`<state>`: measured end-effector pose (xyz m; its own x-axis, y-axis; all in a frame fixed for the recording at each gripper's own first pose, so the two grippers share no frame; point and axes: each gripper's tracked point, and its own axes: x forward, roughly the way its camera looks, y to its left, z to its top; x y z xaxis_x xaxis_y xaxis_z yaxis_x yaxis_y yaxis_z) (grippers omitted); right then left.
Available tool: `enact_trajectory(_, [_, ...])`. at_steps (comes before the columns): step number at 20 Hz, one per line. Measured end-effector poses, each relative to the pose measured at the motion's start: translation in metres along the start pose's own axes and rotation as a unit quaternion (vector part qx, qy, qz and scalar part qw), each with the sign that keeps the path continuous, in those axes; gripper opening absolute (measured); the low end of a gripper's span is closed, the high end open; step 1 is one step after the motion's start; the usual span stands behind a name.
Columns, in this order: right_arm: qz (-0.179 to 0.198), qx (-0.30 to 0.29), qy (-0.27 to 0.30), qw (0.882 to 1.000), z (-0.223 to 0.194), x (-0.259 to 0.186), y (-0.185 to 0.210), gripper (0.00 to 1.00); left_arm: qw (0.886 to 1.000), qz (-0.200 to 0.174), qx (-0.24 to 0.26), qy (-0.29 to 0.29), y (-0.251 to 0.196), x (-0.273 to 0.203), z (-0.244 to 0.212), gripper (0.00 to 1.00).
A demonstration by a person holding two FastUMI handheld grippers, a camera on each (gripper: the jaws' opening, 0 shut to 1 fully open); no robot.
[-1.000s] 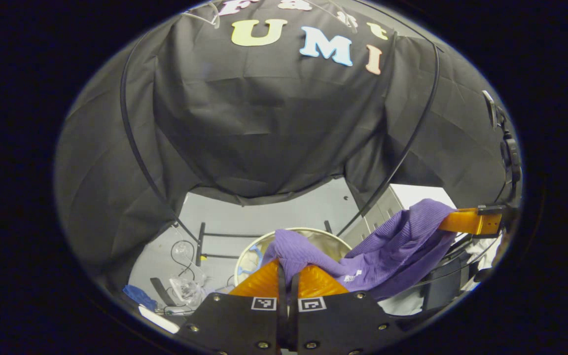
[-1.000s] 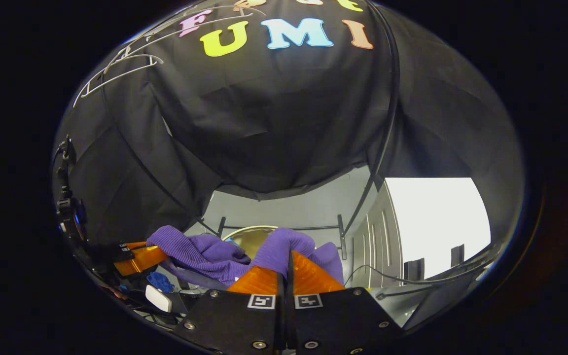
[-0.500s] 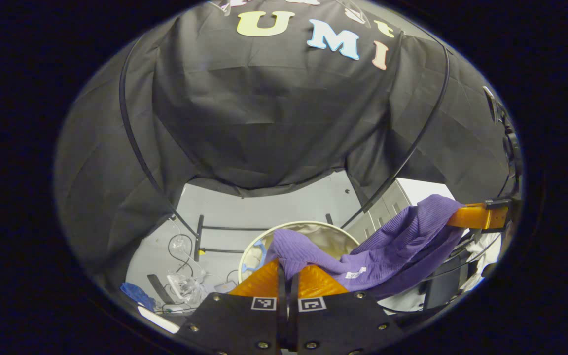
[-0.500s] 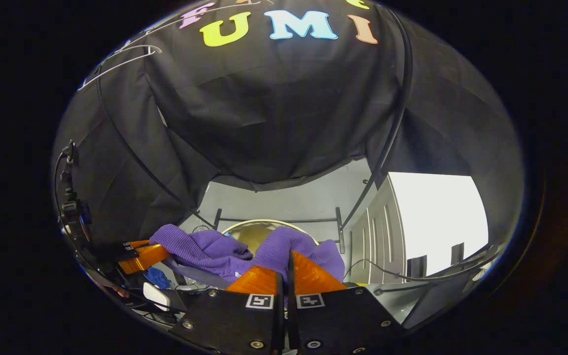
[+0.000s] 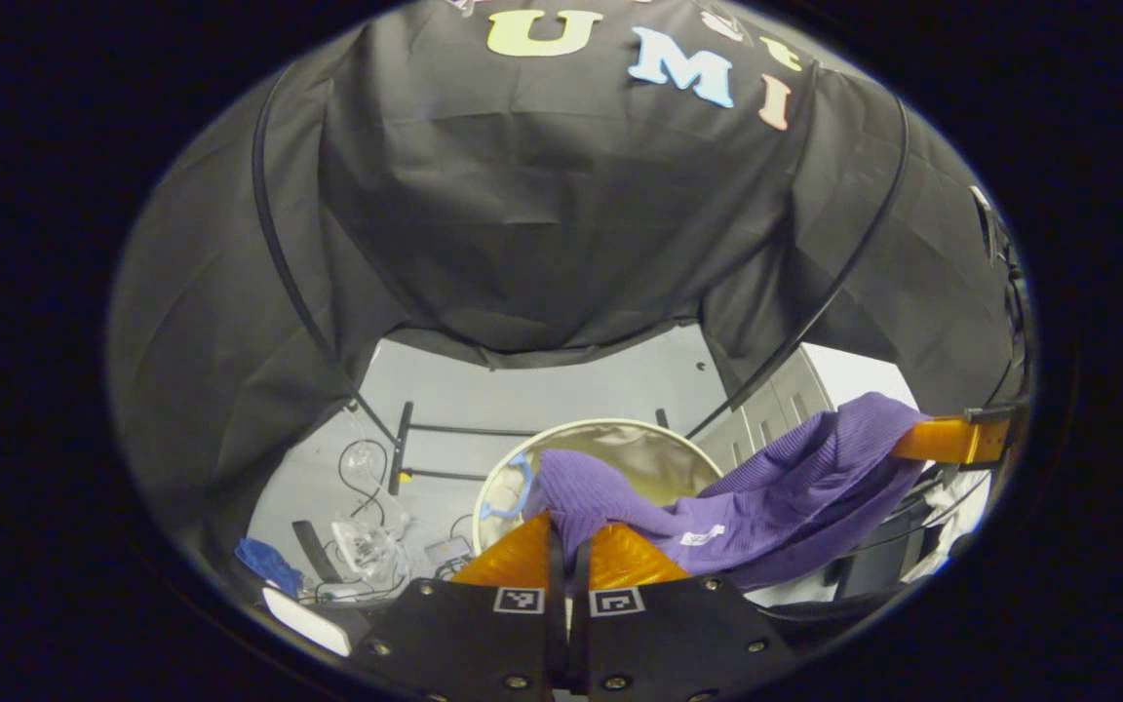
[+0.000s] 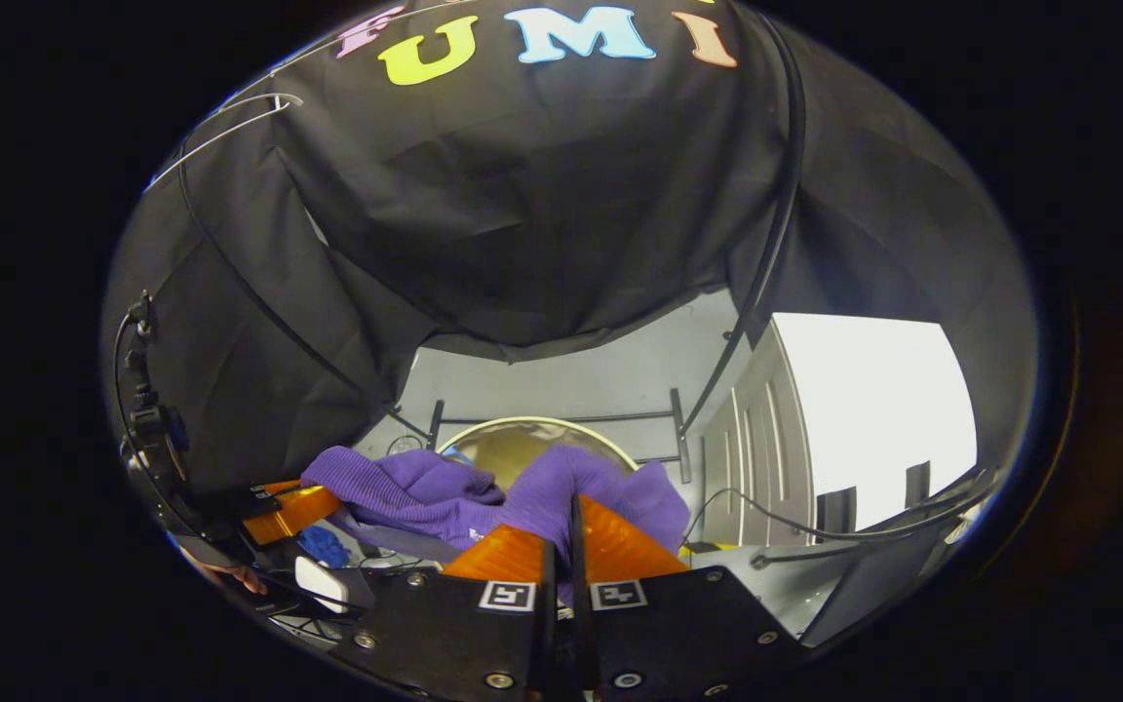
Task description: Grasp the clothes on the hanger with both hands and then place them into the laundry hamper below.
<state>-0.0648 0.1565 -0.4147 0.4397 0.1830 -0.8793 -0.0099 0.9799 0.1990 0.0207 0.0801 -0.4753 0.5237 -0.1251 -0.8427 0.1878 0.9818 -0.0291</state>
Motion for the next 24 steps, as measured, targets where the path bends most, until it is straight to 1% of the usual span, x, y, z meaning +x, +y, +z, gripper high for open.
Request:
enact_trajectory(1, [0.016, -0.003, 0.014, 1.000, -0.006, 0.000, 0.002, 0.15, 1.000, 0.015, -0.004, 0.011, 0.003, -0.002, -0.008, 0.06])
enact_trajectory(2, [0.035, -0.007, 0.021, 0.999, -0.008, 0.000, 0.004, 0.36, 0.999, 0.036, -0.009, 0.013, 0.008, -0.003, -0.009, 0.15])
enact_trajectory(4, [0.069, -0.028, 0.032, 0.997, -0.013, -0.006, 0.001, 0.77, 0.997, 0.072, -0.025, 0.000, 0.008, -0.020, -0.008, 0.58])
enact_trajectory(5, [0.084, -0.046, 0.032, 0.995, -0.012, -0.014, -0.005, 0.98, 0.995, 0.098, -0.032, -0.010, 0.009, -0.036, -0.006, 0.79])
enact_trajectory(6, [0.097, -0.066, 0.028, 0.993, -0.012, -0.024, -0.013, 0.97, 0.991, 0.127, -0.041, -0.022, 0.007, -0.056, -0.004, 1.00])
enact_trajectory(7, [0.106, -0.081, 0.018, 0.991, -0.006, -0.034, -0.024, 0.96, 0.986, 0.150, -0.053, -0.039, 0.002, -0.073, 0.002, 1.00])
enact_trajectory(8, [0.112, -0.092, 0.000, 0.989, 0.003, -0.045, -0.038, 0.96, 0.982, 0.163, -0.068, -0.061, -0.011, -0.089, 0.011, 1.00])
enact_trajectory(9, [0.119, -0.098, -0.019, 0.988, 0.014, -0.057, -0.051, 0.96, 0.978, 0.170, -0.084, -0.082, -0.026, -0.105, 0.019, 1.00])
enact_trajectory(10, [0.124, -0.102, -0.038, 0.986, 0.025, -0.068, -0.063, 0.96, 0.974, 0.176, -0.097, -0.105, -0.040, -0.126, 0.028, 0.95])
enact_trajectory(11, [0.124, -0.106, -0.058, 0.985, 0.037, -0.079, -0.077, 0.96, 0.969, 0.181, -0.108, -0.132, -0.054, -0.144, 0.040, 0.95])
enact_trajectory(13, [0.111, -0.109, -0.104, 0.982, 0.064, -0.101, -0.109, 0.96, 0.957, 0.189, -0.117, -0.184, -0.083, -0.185, 0.066, 0.95])
enact_trajectory(14, [0.102, -0.107, -0.134, 0.980, 0.080, -0.116, -0.124, 0.96, 0.951, 0.193, -0.116, -0.211, -0.094, -0.206, 0.079, 1.00])
enact_trajectory(15, [0.098, -0.107, -0.164, 0.976, 0.097, -0.132, -0.134, 0.96, 0.946, 0.191, -0.113, -0.237, -0.106, -0.226, 0.094, 0.95])
enact_trajectory(17, [0.082, -0.111, -0.223, 0.965, 0.131, -0.163, -0.149, 0.96, 0.934, 0.184, -0.100, -0.290, -0.128, -0.266, 0.126, 0.95])
enact_trajectory(18, [0.074, -0.112, -0.253, 0.958, 0.144, -0.178, -0.155, 0.95, 0.927, 0.184, -0.090, -0.313, -0.134, -0.284, 0.141, 0.90])
enact_trajectory(19, [0.067, -0.112, -0.279, 0.951, 0.158, -0.194, -0.158, 0.95, 0.921, 0.185, -0.078, -0.335, -0.140, -0.303, 0.156, 0.92])
enact_trajectory(20, [0.063, -0.109, -0.304, 0.944, 0.170, -0.209, -0.159, 0.91, 0.911, 0.185, -0.065, -0.362, -0.146, -0.326, 0.171, 0.94])
enact_trajectory(21, [0.058, -0.104, -0.328, 0.937, 0.182, -0.226, -0.159, 0.95, 0.903, 0.183, -0.055, -0.384, -0.150, -0.346, 0.186, 0.96])
enact_trajectory(23, [0.051, -0.094, -0.384, 0.917, 0.205, -0.265, -0.156, 0.95, 0.886, 0.173, -0.040, -0.428, -0.157, -0.389, 0.219, 1.00])
enact_trajectory(24, [0.043, -0.093, -0.411, 0.906, 0.216, -0.283, -0.156, 0.95, 0.878, 0.166, -0.033, -0.449, -0.159, -0.412, 0.229, 1.00])
